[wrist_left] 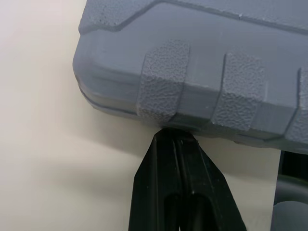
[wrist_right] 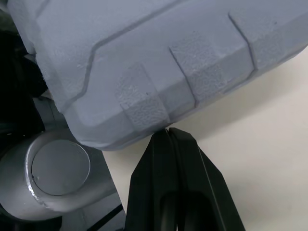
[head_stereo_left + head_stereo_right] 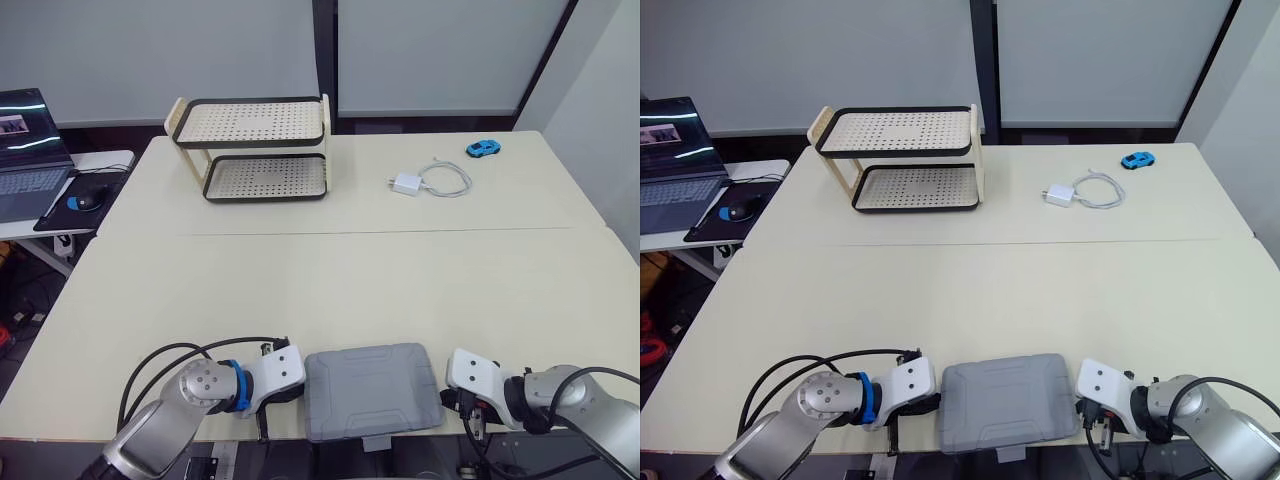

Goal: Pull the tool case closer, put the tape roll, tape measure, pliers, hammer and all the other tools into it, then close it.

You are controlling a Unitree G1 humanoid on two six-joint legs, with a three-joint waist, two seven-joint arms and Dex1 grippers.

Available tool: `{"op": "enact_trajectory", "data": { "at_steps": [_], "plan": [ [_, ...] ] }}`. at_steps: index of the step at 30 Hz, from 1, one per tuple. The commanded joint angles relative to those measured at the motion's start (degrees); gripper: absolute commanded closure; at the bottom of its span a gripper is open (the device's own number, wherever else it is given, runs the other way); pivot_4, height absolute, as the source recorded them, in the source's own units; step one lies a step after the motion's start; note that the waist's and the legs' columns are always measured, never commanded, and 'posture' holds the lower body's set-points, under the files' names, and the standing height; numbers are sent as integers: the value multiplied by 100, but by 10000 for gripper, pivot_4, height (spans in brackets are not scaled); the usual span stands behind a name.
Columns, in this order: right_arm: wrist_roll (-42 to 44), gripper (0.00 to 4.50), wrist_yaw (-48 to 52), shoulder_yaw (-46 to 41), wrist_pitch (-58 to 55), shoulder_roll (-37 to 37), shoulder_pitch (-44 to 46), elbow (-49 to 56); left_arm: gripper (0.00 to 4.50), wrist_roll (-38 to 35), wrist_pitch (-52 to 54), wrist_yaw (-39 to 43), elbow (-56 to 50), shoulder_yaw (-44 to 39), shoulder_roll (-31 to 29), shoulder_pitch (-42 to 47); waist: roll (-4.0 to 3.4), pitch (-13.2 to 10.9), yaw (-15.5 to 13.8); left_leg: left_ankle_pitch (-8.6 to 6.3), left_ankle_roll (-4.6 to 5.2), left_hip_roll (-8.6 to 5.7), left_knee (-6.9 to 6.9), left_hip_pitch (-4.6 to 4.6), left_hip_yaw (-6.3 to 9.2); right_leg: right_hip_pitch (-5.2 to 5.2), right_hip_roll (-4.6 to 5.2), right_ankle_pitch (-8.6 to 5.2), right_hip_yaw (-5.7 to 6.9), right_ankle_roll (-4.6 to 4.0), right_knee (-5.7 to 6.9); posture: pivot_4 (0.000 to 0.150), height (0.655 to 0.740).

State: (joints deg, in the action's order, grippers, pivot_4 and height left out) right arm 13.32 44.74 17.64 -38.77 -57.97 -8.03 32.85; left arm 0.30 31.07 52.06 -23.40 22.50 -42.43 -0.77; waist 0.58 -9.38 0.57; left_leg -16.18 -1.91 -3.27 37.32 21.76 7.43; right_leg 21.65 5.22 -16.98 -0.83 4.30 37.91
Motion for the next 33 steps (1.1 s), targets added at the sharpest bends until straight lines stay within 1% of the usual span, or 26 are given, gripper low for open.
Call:
{"op": "enact_trajectory", "data": {
  "at_steps": [1,10,15,21,26,29,31,32,33],
  "plan": [
    [10,44742,35,-119,-26,63,-59,237,45000,27,-110,-19,79,273,281,238,-4,2,-52,0,0,-2,2,0,1,-1,0,0,1,0,1,1500,7400],
    [39,44742,118,-313,-198,116,-178,324,45000,18,-128,51,329,322,436,436,-6,3,-94,-1,1,-3,48,0,21,-30,0,1,12,3,4,1500,7400],
    [-6,44742,94,-329,-238,196,-182,312,45000,52,-200,108,432,312,414,438,-6,3,-94,-1,1,-3,50,0,21,-30,0,1,11,3,5,1500,7400],
    [-233,44742,132,-456,-49,0,-170,104,45000,211,-598,45,755,189,274,456,-12,7,-94,-1,1,-3,50,-1,21,-30,0,1,11,3,5,1500,7400],
    [-210,44742,365,-1132,397,-300,-375,-227,45000,67,-992,-76,1068,-375,89,438,-12,7,-95,-1,1,-4,52,-1,22,-31,3,2,12,4,6,1500,7400],
    [-93,44742,610,-1851,873,-415,-483,-504,45000,-255,-1384,-101,1258,-1077,-63,305,-8,4,-59,-1,1,-3,51,-1,22,-28,-7,2,15,4,7,1500,7400],
    [34,44742,768,-2284,1236,-330,-494,-743,45000,-524,-1630,-23,1414,-1536,-143,233,-9,4,-26,-1,1,0,50,-1,19,-24,-8,2,12,3,9,1500,7400],
    [152,40899,847,-2510,1356,-263,-460,-876,43167,-574,-1831,-75,1567,-1816,-207,208,-9,4,-24,-1,1,1,50,-2,19,-24,-9,2,10,3,9,1500,7400],
    [277,38851,921,-2720,1454,-194,-416,-1020,41187,-633,-1984,-29,1730,-2066,-327,153,-9,3,-24,-1,1,5,49,-2,18,-24,-8,2,10,3,7,1500,7400]
  ]
}}
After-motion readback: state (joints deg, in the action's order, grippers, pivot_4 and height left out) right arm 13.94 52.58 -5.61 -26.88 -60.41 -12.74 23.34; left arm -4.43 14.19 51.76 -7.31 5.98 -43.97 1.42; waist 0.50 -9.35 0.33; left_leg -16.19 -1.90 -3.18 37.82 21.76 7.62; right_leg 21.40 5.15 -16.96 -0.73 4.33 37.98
